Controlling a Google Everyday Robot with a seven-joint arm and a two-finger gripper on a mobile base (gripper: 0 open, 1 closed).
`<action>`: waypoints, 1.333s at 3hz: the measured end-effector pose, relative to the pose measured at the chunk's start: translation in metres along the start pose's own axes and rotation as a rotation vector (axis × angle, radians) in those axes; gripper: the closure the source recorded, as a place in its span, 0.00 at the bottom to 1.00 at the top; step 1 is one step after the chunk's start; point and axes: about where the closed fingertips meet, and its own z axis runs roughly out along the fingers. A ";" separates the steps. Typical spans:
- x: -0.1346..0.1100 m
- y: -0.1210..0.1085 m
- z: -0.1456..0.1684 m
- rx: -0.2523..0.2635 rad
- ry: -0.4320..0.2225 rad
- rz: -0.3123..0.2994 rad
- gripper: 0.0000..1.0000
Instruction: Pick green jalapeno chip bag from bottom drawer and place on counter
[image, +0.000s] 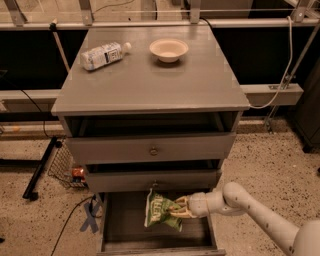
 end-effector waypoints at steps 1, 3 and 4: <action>0.000 0.000 0.000 0.000 0.000 0.000 1.00; -0.094 0.025 0.025 -0.125 -0.004 -0.206 1.00; -0.138 0.039 0.033 -0.167 0.013 -0.309 1.00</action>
Offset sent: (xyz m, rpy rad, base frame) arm -0.0243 0.0494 0.0717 0.0080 -0.1107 0.1846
